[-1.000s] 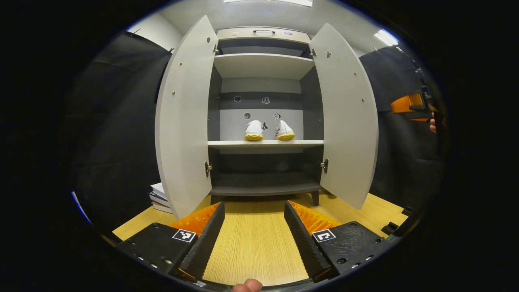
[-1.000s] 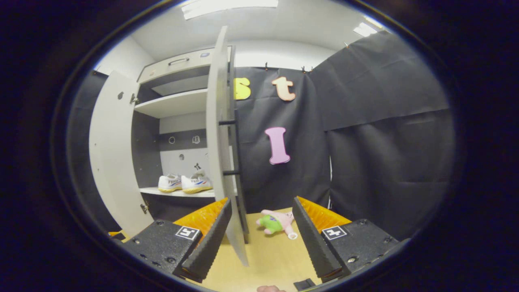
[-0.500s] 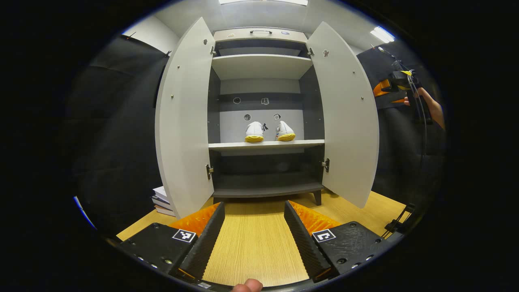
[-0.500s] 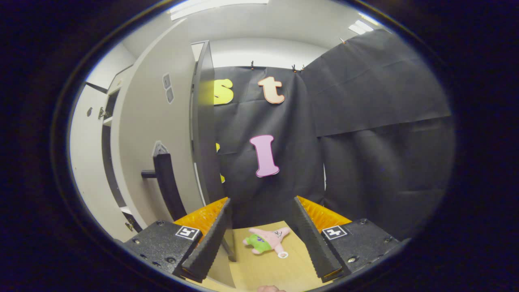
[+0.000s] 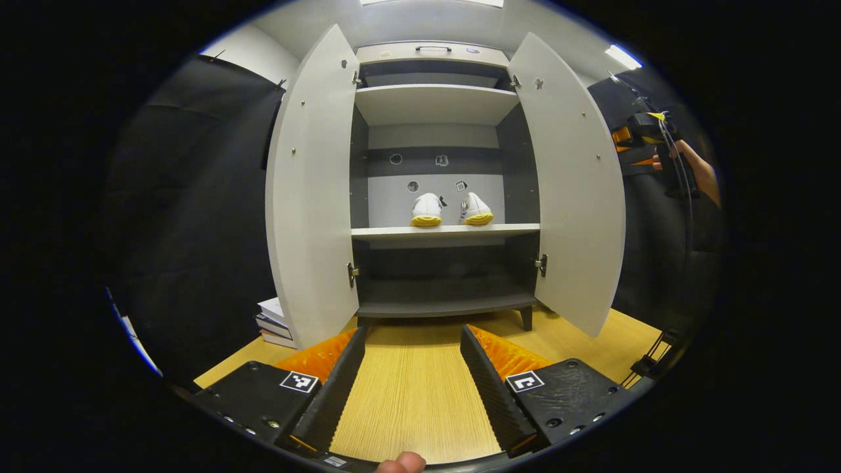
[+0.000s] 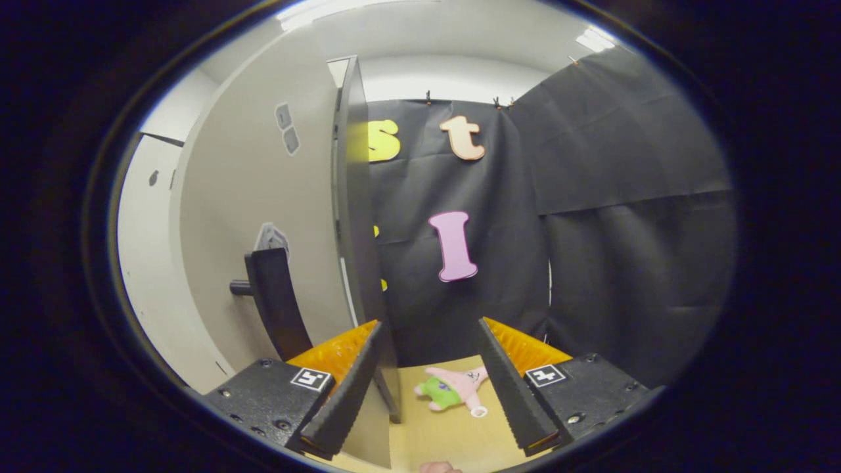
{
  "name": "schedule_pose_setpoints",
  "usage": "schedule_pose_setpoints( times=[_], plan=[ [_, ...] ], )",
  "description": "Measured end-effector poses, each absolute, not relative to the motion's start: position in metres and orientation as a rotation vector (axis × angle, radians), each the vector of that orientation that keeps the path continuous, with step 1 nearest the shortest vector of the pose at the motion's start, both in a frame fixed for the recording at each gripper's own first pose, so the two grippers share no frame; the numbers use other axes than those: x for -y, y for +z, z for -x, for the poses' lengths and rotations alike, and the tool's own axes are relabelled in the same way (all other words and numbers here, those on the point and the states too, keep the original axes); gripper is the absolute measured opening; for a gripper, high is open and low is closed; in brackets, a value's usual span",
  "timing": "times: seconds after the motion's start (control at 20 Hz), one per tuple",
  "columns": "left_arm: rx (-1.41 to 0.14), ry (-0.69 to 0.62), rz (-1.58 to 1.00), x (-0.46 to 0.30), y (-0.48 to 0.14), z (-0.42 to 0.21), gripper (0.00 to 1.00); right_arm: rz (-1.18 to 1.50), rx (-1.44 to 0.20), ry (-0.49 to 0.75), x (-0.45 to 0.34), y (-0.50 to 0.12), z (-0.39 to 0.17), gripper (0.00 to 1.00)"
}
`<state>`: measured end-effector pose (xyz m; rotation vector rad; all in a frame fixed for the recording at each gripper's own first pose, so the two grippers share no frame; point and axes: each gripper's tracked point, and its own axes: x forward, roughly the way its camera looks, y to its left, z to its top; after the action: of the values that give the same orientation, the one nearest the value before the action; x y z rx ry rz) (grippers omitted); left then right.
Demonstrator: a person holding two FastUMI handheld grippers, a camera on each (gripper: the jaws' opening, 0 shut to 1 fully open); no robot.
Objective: Grab one shoe with the right hand and put it into the shoe cabinet, grab the other shoe with the left hand and put it into the shoe cabinet; then close the right door with the right hand and the left door with the left hand.
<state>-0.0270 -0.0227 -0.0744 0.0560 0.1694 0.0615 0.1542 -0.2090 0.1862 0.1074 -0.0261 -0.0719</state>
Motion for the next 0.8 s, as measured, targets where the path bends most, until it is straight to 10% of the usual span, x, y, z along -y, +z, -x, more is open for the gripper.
schedule_pose_setpoints(
  times=[0.8],
  plan=[
    [-0.199, 0.121, -0.036, -0.017, -0.087, 0.024, 0.88, -0.140, 0.035, 0.167, 0.018, 0.185, -0.203, 0.93]
  ],
)
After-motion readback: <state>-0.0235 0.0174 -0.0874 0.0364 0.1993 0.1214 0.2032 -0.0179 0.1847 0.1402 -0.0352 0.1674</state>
